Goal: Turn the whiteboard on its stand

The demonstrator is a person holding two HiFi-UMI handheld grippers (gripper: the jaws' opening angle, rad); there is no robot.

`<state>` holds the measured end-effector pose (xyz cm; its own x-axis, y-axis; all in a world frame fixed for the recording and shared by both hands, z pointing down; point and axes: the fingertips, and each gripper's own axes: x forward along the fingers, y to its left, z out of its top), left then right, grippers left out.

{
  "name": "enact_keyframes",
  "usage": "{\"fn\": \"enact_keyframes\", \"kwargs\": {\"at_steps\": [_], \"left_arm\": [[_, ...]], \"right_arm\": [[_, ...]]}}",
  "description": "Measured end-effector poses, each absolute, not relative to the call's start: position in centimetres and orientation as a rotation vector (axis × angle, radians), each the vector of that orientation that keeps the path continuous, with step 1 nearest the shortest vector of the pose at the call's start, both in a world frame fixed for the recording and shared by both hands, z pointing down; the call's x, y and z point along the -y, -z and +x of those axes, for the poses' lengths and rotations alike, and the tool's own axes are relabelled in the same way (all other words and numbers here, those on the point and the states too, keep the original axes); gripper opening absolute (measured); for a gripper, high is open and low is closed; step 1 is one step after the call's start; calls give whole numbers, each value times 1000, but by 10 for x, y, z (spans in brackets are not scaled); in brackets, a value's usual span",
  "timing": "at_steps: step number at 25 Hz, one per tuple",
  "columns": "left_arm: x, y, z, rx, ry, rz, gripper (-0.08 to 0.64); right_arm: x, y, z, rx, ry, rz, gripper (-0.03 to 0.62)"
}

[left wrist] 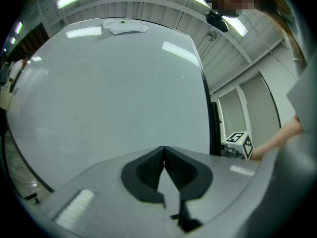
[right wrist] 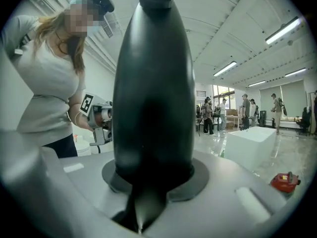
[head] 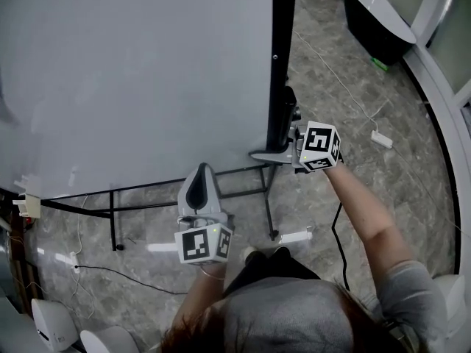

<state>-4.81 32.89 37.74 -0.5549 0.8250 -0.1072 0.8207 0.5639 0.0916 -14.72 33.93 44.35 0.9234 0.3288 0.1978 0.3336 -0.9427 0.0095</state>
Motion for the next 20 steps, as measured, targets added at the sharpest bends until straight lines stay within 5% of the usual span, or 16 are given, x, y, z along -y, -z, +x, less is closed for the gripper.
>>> {"fn": "enact_keyframes", "kwargs": {"at_steps": [20], "left_arm": [[-312, -371, -50, -2597, -108, 1593, -5]], "right_arm": [[-317, -423, -142, 454, 336, -3053, 114]]}}
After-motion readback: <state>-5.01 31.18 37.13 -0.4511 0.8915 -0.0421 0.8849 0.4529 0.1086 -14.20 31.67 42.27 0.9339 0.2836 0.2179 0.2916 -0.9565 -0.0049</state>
